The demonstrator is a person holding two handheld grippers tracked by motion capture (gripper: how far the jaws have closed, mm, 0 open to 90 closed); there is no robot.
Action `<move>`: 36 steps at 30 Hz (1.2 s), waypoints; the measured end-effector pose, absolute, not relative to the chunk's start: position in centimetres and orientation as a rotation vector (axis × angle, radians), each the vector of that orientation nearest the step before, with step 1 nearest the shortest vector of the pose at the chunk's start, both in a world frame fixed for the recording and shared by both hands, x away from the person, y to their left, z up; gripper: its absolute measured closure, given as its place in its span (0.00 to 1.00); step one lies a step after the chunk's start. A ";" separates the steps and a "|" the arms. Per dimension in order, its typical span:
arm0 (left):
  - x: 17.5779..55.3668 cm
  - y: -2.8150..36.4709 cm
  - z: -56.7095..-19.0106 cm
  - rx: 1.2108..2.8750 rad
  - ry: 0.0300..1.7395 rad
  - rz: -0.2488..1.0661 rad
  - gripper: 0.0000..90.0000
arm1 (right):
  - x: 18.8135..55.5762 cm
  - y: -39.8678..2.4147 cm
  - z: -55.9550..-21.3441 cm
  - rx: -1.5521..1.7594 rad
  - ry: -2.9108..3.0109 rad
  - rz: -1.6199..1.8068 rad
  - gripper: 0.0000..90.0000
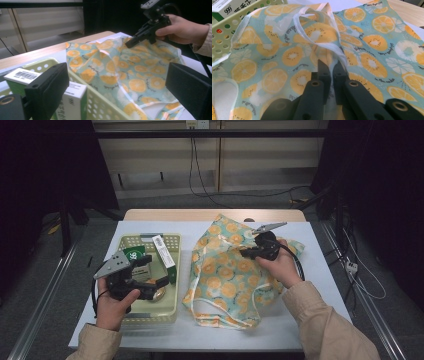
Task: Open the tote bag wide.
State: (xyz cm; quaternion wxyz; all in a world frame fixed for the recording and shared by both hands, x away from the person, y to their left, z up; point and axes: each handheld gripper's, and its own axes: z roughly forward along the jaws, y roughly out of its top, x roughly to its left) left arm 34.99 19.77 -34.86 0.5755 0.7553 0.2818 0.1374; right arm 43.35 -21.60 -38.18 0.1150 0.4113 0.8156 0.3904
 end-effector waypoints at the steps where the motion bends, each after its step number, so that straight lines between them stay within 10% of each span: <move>1: 35.0 19.8 -34.9 1.769 0.660 0.322 0.06 | 43.4 -21.6 -38.2 1.205 2.390 1.142 0.99; 36: 39.7 20.8 -38.7 2.041 0.767 0.245 0.06 | 43.3 -22.0 -39.0 1.236 2.378 1.137 0.99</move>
